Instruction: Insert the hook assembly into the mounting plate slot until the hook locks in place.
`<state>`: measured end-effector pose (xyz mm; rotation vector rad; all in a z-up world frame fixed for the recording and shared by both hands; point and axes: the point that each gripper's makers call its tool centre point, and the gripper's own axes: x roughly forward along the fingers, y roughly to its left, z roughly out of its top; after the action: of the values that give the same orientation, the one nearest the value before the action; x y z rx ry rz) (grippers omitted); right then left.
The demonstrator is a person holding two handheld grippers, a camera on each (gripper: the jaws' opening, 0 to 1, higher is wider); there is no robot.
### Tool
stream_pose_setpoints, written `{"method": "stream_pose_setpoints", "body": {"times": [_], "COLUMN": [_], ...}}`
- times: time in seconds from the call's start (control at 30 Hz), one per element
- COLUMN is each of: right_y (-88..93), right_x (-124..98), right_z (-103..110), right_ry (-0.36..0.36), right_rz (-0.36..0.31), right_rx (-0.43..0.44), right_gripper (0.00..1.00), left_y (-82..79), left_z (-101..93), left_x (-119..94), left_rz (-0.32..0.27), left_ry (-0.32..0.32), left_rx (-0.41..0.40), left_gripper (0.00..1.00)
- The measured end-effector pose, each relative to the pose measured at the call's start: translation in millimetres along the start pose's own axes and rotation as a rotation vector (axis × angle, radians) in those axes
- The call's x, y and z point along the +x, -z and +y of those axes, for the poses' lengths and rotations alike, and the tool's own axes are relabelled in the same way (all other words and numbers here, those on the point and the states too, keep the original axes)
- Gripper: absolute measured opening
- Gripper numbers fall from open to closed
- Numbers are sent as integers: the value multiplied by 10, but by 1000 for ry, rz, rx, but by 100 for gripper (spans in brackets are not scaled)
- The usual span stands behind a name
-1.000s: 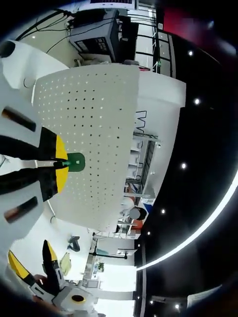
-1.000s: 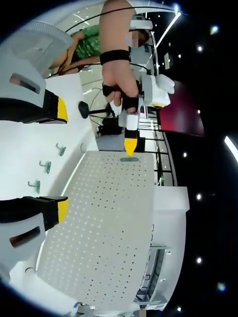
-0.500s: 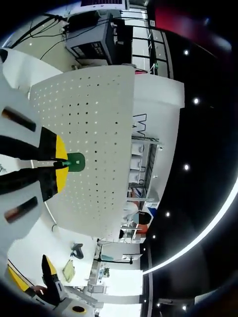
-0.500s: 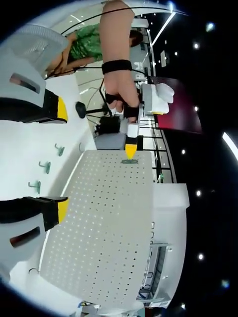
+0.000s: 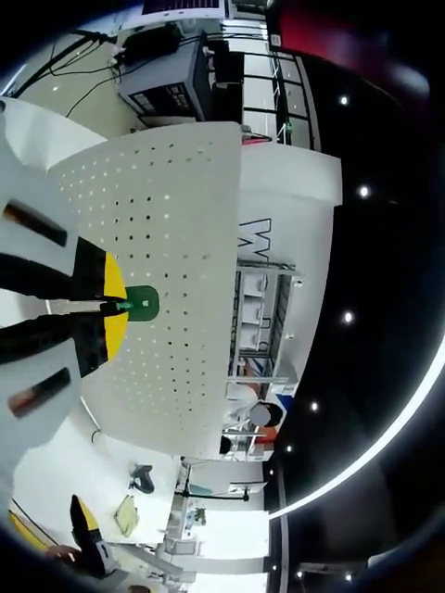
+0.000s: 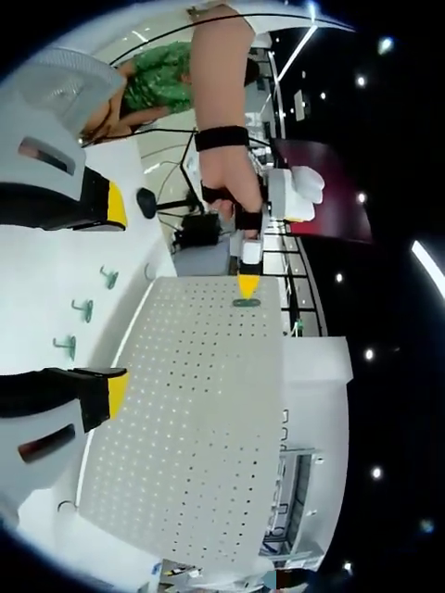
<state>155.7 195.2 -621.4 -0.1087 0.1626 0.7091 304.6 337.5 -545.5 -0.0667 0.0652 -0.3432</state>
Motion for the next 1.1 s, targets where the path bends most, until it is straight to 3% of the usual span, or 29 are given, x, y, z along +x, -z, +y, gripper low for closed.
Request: {"method": "stream_pose_setpoints", "body": {"times": [0.5,1.1], "right_y": [59,63], "right_x": [-61,-90], "right_z": [-56,-96], "right_ry": [20,41], "right_rz": [13,3], "right_rx": [11,13], "right_gripper": [59,59], "left_y": [-1,-212], "left_z": [49,282], "left_x": [169,377], "left_rz": [26,20], "left_ry": [-30,-102], "left_rx": [42,78], "left_gripper": [2,2]}}
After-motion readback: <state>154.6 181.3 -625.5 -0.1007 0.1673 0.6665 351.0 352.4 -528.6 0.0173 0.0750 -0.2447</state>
